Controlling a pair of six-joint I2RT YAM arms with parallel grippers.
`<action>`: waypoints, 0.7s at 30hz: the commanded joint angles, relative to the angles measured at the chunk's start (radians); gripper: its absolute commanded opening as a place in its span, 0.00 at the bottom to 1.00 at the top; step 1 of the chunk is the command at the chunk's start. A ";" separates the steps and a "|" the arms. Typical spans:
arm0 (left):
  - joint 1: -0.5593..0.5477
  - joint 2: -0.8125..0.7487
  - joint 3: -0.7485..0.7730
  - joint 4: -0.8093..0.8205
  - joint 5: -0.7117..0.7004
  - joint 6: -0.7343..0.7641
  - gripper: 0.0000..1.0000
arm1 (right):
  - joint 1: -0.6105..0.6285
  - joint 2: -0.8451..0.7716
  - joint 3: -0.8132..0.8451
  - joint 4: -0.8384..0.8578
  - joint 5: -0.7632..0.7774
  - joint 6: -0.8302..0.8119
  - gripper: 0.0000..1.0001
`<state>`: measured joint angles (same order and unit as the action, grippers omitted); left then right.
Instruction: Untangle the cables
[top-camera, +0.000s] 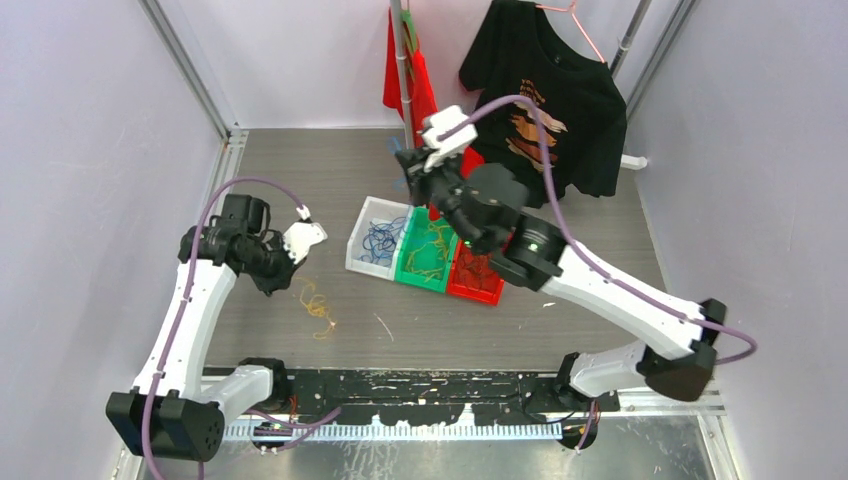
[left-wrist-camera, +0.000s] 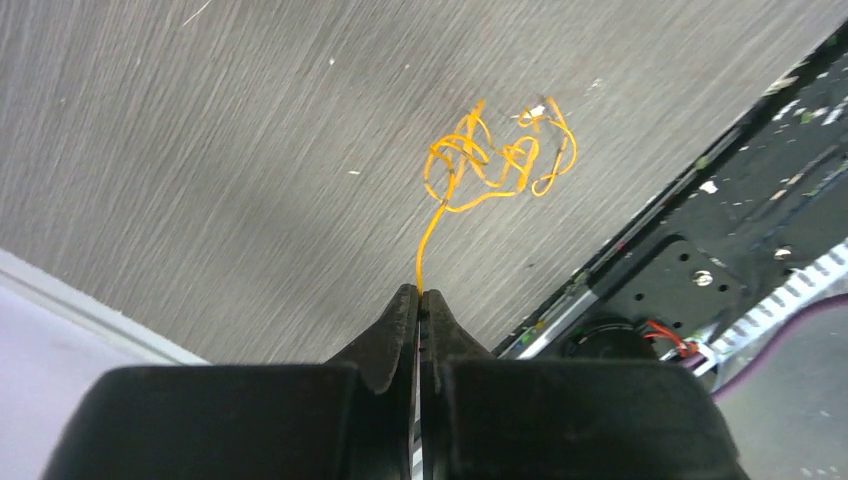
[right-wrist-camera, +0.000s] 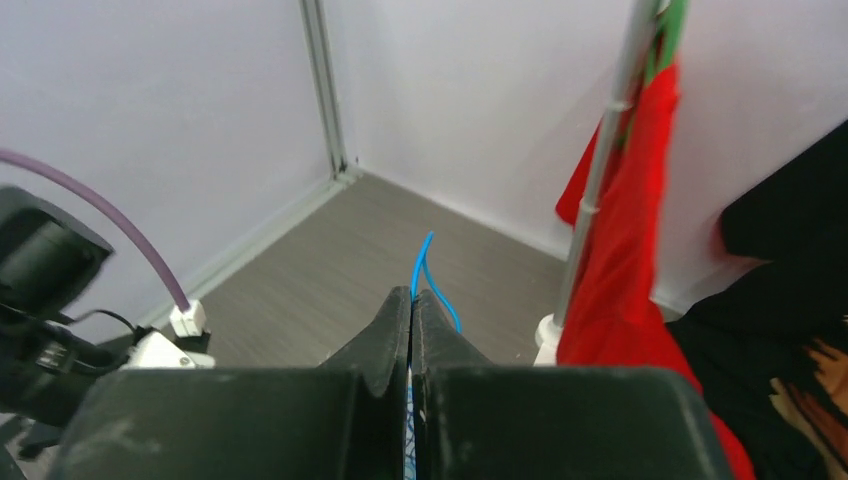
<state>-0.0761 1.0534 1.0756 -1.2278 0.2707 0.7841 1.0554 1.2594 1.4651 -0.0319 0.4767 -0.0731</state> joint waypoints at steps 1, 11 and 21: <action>0.005 -0.029 0.077 -0.088 0.133 -0.035 0.00 | -0.027 0.077 0.081 0.077 -0.068 0.058 0.01; 0.005 -0.053 0.216 -0.170 0.258 -0.061 0.00 | -0.107 0.250 0.103 0.130 -0.108 0.121 0.01; 0.003 -0.082 0.308 -0.194 0.350 -0.076 0.00 | -0.160 0.345 0.087 0.148 -0.148 0.177 0.01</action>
<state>-0.0761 1.0019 1.3357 -1.4055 0.5461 0.7307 0.9127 1.5860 1.5185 0.0452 0.3561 0.0685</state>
